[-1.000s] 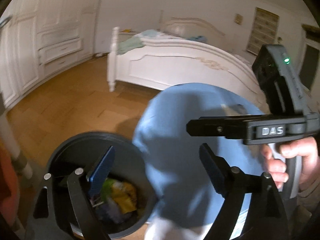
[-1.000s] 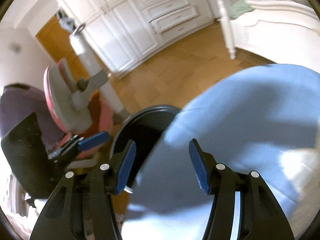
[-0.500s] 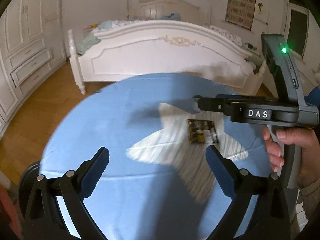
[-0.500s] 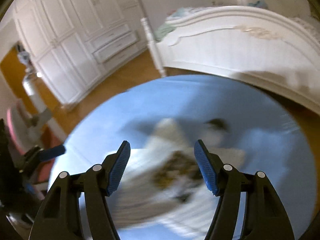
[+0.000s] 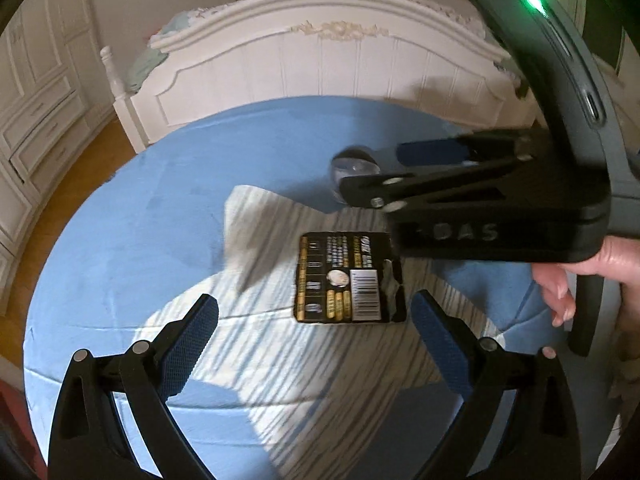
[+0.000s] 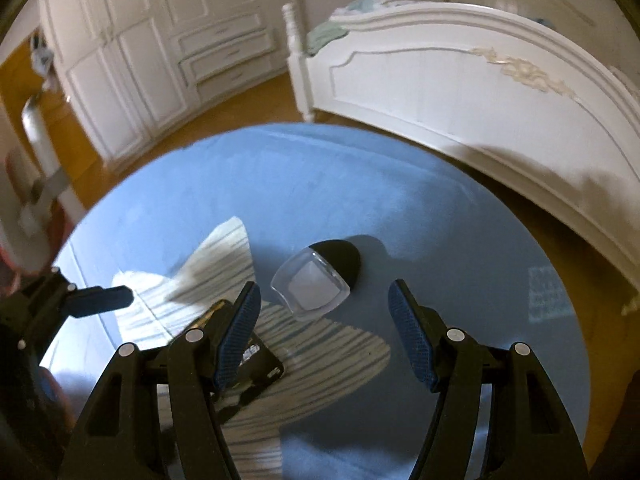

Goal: Collect trash
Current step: 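Grasp the black battery card with the left gripper while the right grasps the clear lid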

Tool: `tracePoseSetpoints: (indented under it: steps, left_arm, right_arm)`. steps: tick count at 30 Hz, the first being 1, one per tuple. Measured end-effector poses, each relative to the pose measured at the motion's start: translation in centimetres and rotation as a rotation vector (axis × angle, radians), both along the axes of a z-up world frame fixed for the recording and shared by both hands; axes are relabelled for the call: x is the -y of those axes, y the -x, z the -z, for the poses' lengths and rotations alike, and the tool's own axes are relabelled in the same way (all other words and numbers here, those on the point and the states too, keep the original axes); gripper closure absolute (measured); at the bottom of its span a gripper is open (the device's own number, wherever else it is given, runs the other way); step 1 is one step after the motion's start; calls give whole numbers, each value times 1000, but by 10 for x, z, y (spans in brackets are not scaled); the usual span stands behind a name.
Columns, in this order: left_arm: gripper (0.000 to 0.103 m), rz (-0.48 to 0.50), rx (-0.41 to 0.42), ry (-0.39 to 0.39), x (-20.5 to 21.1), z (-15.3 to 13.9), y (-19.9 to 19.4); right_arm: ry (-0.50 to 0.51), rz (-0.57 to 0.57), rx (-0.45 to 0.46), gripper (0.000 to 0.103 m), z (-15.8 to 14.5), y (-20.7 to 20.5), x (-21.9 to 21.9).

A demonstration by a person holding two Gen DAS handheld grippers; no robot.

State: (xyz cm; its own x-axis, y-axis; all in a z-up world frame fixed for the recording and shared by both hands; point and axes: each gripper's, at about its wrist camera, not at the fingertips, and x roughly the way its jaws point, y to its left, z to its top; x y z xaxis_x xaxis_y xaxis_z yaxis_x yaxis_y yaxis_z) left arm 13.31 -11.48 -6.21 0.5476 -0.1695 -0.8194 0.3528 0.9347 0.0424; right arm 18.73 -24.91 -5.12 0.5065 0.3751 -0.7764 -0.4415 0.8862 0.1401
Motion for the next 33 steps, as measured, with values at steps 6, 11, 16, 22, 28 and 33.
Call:
tracePoseSetpoints:
  steps: [6, 11, 16, 22, 28, 33]
  left_arm:
    - [6, -22, -19, -15, 8, 10, -9]
    - [7, -27, 5, 2, 12, 12, -12]
    - [31, 27, 45, 7, 21, 10, -1]
    - [42, 58, 52, 12, 20, 10, 6]
    - [47, 77, 48, 32, 11, 10, 11]
    - [52, 58, 14, 104, -6, 4, 14]
  right_arm:
    - [93, -53, 31, 41, 7, -4, -15]
    - [57, -48, 21, 52, 7, -9, -8]
    - [9, -19, 11, 52, 5, -12, 5]
    - [-46, 23, 15, 52, -3, -2, 25]
    - [-78, 46, 37, 52, -17, 12, 40]
    - [-95, 54, 48, 52, -24, 26, 45]
